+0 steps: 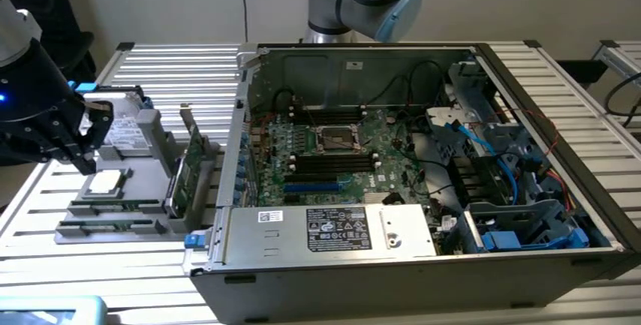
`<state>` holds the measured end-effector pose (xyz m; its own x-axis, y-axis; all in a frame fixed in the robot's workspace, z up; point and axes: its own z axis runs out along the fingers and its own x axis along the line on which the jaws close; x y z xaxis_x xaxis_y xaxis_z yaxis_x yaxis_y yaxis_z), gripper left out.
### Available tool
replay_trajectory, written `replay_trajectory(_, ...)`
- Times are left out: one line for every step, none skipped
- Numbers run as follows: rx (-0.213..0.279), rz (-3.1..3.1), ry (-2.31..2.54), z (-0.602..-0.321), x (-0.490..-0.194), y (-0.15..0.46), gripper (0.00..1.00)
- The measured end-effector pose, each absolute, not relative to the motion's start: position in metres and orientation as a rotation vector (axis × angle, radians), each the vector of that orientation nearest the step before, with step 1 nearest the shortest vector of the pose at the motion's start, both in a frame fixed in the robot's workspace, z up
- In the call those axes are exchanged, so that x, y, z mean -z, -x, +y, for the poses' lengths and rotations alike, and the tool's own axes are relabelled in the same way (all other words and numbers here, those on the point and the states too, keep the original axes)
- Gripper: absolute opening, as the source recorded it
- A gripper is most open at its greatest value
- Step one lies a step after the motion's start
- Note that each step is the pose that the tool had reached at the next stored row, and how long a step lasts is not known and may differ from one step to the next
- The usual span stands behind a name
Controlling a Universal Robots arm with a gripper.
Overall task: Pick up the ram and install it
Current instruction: 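Pick up the ram and move it above insertion slot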
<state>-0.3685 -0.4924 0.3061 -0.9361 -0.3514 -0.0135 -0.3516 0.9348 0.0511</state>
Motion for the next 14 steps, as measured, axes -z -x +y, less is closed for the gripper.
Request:
replay_trajectory(-0.083,3.081,0.588,-0.4924,-0.3058,0.3685,0.11)
replay_trajectory(-0.083,3.076,0.616,-0.4925,-0.3055,0.3685,0.11)
replay_trajectory(-0.083,3.071,0.646,-0.4924,-0.3052,0.3686,0.11)
replay_trajectory(-0.083,3.065,0.673,-0.4925,-0.3049,0.3686,0.11)
replay_trajectory(-0.083,3.059,0.702,-0.4924,-0.3046,0.3685,0.11)
replay_trajectory(-0.083,3.053,0.729,-0.4924,-0.3043,0.3685,0.11)
replay_trajectory(-0.083,3.047,0.756,-0.4924,-0.3039,0.3686,0.11)
replay_trajectory(-0.083,3.041,0.784,-0.4924,-0.3036,0.3685,0.11)
replay_trajectory(-0.083,3.034,0.811,-0.4924,-0.3033,0.3685,0.11)
replay_trajectory(-0.083,3.027,0.839,-0.4924,-0.3031,0.3685,0.11)
replay_trajectory(-0.083,3.019,0.868,-0.4924,-0.3028,0.3685,0.11)
replay_trajectory(-0.083,3.012,0.895,-0.4924,-0.3026,0.3686,0.11)
replay_trajectory(-0.083,3.004,0.924,-0.4924,-0.3022,0.3685,0.11)
replay_trajectory(-0.083,2.996,0.952,-0.4924,-0.3020,0.3685,0.11)
